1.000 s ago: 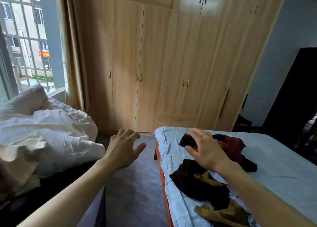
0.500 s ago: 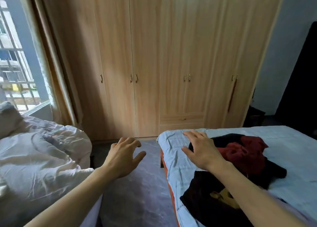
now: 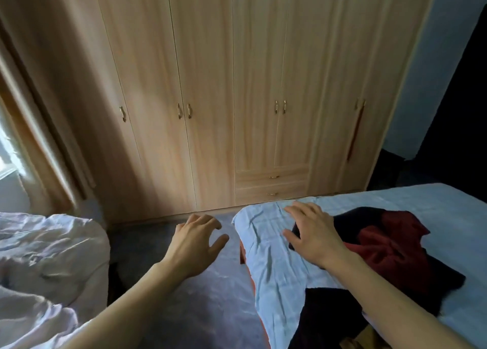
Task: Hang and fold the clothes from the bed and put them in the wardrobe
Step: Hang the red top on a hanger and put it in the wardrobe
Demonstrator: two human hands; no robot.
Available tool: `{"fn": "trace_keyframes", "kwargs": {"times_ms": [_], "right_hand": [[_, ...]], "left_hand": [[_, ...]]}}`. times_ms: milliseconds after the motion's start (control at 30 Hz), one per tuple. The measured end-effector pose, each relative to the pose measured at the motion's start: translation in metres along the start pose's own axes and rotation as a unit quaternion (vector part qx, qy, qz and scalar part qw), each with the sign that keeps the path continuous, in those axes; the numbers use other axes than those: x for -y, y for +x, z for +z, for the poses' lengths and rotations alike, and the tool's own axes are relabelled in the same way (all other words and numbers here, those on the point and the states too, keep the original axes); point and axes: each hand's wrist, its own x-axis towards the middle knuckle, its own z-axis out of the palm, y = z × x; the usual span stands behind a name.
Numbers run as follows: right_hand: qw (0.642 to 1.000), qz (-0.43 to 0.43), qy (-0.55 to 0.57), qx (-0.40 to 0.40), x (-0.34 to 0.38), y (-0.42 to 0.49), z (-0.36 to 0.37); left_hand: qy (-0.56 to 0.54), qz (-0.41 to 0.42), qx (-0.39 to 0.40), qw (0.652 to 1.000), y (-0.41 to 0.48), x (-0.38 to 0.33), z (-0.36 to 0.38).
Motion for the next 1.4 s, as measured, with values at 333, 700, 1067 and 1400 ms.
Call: {"fn": "trace_keyframes", "kwargs": {"times_ms": [333, 700, 1067, 1400], "right_hand": [[0.999, 0.036, -0.03, -0.003, 0.032, 0.148, 0.027], [0.997, 0.061, -0.039, -0.029, 0.038, 0.278, 0.065], [0.985, 0.16, 0.019, -0.067, -0.096, 0.393, 0.114], [0.946, 0.315, -0.004, -0.076, -0.215, 0.407, 0.109]], "left_hand": [[0.0, 0.077, -0.033, 0.996, 0.166, 0.099, 0.01], [0.005, 0.111, 0.025, 0.993, 0.304, 0.169, 0.042], [0.034, 0.212, 0.065, 0.975, 0.49, 0.107, 0.102], [-0.029, 0.348, 0.118, 0.93, 0.614, -0.014, 0.164]]}}
